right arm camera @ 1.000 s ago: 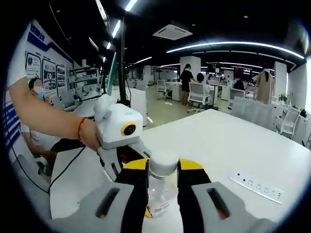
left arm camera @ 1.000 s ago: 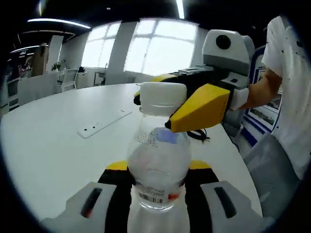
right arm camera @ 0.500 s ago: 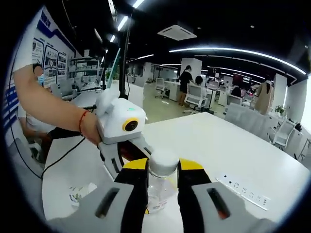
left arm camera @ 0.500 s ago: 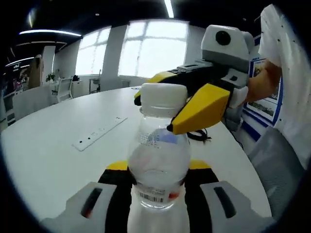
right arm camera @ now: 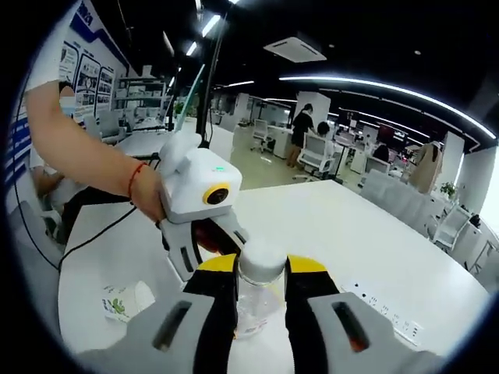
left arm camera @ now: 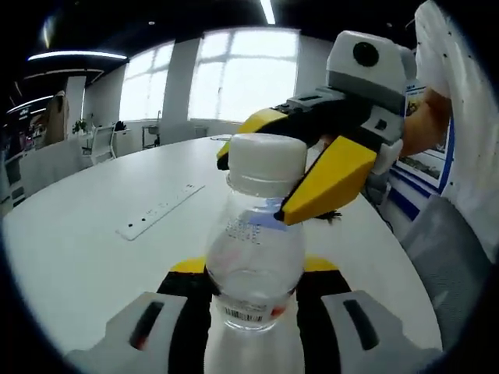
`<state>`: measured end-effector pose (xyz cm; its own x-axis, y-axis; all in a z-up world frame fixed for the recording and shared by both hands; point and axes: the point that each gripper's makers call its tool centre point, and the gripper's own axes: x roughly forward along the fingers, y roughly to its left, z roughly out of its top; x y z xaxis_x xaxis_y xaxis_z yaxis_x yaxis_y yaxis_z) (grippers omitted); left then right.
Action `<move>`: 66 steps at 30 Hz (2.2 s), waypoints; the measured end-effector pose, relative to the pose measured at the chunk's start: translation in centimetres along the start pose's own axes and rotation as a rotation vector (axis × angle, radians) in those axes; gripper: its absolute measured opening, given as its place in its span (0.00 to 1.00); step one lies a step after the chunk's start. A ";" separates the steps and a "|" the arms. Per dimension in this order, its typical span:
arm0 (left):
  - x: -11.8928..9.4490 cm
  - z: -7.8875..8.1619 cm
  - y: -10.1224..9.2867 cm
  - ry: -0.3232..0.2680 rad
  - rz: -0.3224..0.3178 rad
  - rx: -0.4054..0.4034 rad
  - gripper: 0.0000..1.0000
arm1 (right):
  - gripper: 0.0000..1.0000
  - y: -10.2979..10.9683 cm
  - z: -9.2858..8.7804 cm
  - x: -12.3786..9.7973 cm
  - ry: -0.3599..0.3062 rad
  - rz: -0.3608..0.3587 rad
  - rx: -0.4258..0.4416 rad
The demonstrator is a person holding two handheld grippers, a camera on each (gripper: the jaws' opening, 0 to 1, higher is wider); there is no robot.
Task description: Arrange the tabletop items into an orderly group along one side of the table until the central work area is clear of visible clutter.
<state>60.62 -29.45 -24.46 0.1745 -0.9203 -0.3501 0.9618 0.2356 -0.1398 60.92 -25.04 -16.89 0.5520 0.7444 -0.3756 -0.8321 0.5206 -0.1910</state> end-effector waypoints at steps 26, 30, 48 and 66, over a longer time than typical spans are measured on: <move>0.0 -1.3 -0.1 0.025 -0.004 -0.005 0.43 | 0.21 0.8 -1.7 0.3 0.082 -0.007 -0.029; 0.0 -1.2 0.0 0.022 -0.002 -0.009 0.43 | 0.21 0.7 -1.7 0.3 0.090 -0.012 -0.030; -0.5 -1.4 0.1 0.015 0.010 -0.035 0.42 | 0.21 0.5 -1.6 0.1 0.086 -0.009 -0.027; -0.8 -1.3 0.1 0.021 0.021 -0.047 0.50 | 0.28 0.5 -1.5 -0.3 0.090 -0.006 -0.033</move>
<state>60.32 -28.32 -25.42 0.1900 -0.9084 -0.3724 0.9469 0.2698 -0.1750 60.26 -25.69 -18.25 0.5513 0.6999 -0.4541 -0.8308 0.5102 -0.2225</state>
